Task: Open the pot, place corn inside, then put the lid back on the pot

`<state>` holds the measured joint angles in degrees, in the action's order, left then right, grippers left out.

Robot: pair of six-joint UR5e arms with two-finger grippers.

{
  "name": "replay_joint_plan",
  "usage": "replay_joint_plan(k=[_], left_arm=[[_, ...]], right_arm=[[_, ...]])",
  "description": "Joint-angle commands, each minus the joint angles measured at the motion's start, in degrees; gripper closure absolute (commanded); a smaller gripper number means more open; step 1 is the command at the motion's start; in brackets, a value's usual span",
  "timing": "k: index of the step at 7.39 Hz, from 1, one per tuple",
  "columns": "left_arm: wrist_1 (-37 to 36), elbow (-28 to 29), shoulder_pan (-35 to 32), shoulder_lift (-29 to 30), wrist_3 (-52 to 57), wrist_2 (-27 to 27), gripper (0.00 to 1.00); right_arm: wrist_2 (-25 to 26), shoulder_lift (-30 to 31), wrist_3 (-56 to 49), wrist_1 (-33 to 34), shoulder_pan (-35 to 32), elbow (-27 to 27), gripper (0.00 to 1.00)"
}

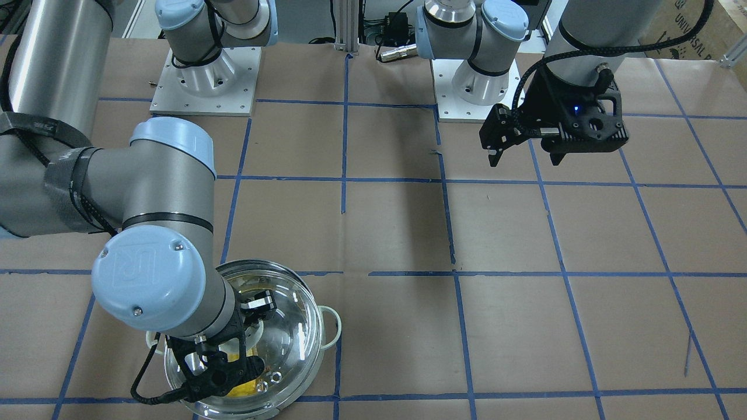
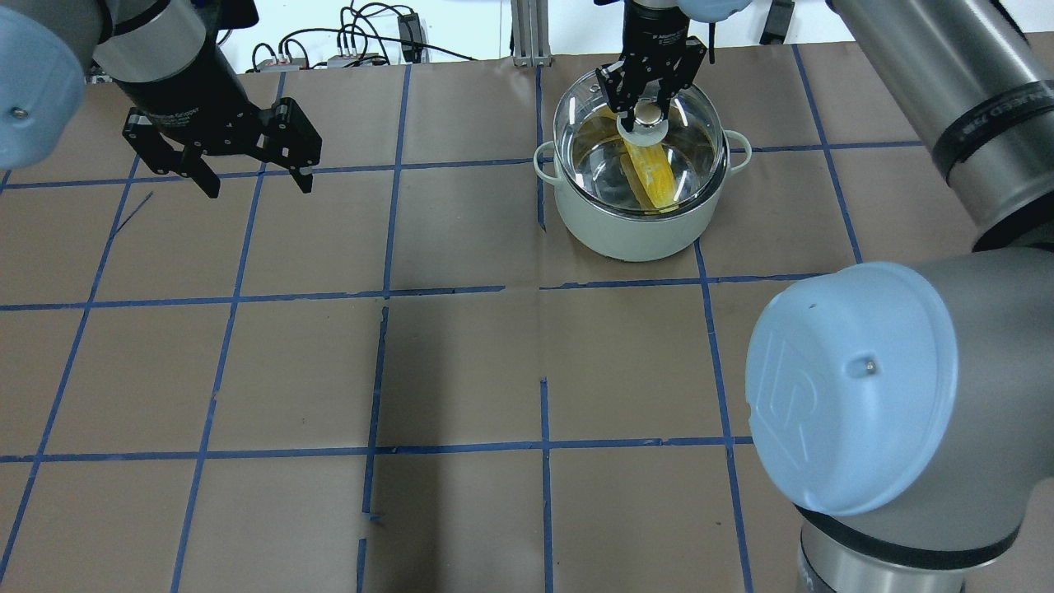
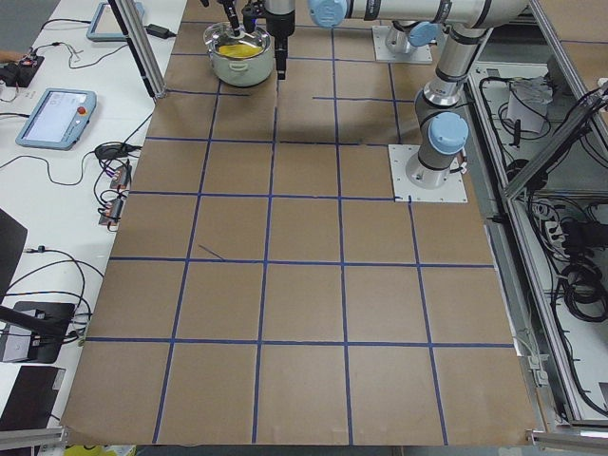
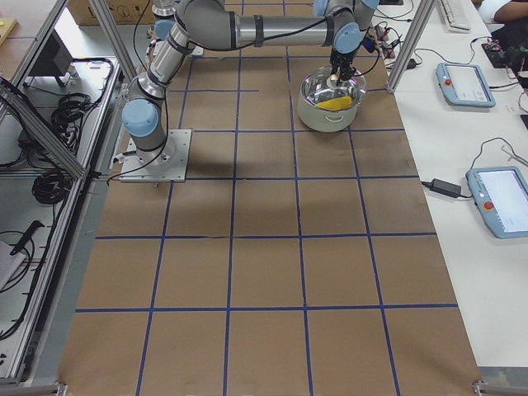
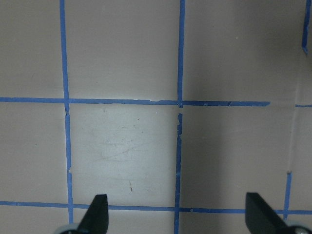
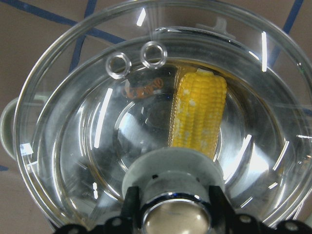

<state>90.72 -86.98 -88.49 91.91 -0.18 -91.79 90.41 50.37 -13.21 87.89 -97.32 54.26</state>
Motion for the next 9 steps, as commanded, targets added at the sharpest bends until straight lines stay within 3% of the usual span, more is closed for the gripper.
replay_joint_plan(k=[1, 9], left_arm=[[0.07, -0.03, -0.02, -0.06, 0.0, -0.14, 0.0], [0.16, -0.12, -0.28, -0.06, 0.0, -0.32, 0.0]], right_arm=[[0.21, 0.17, 0.47, -0.26, -0.32, -0.73, 0.75], [0.21, 0.52, 0.65, -3.25, -0.24, -0.73, 0.75]])
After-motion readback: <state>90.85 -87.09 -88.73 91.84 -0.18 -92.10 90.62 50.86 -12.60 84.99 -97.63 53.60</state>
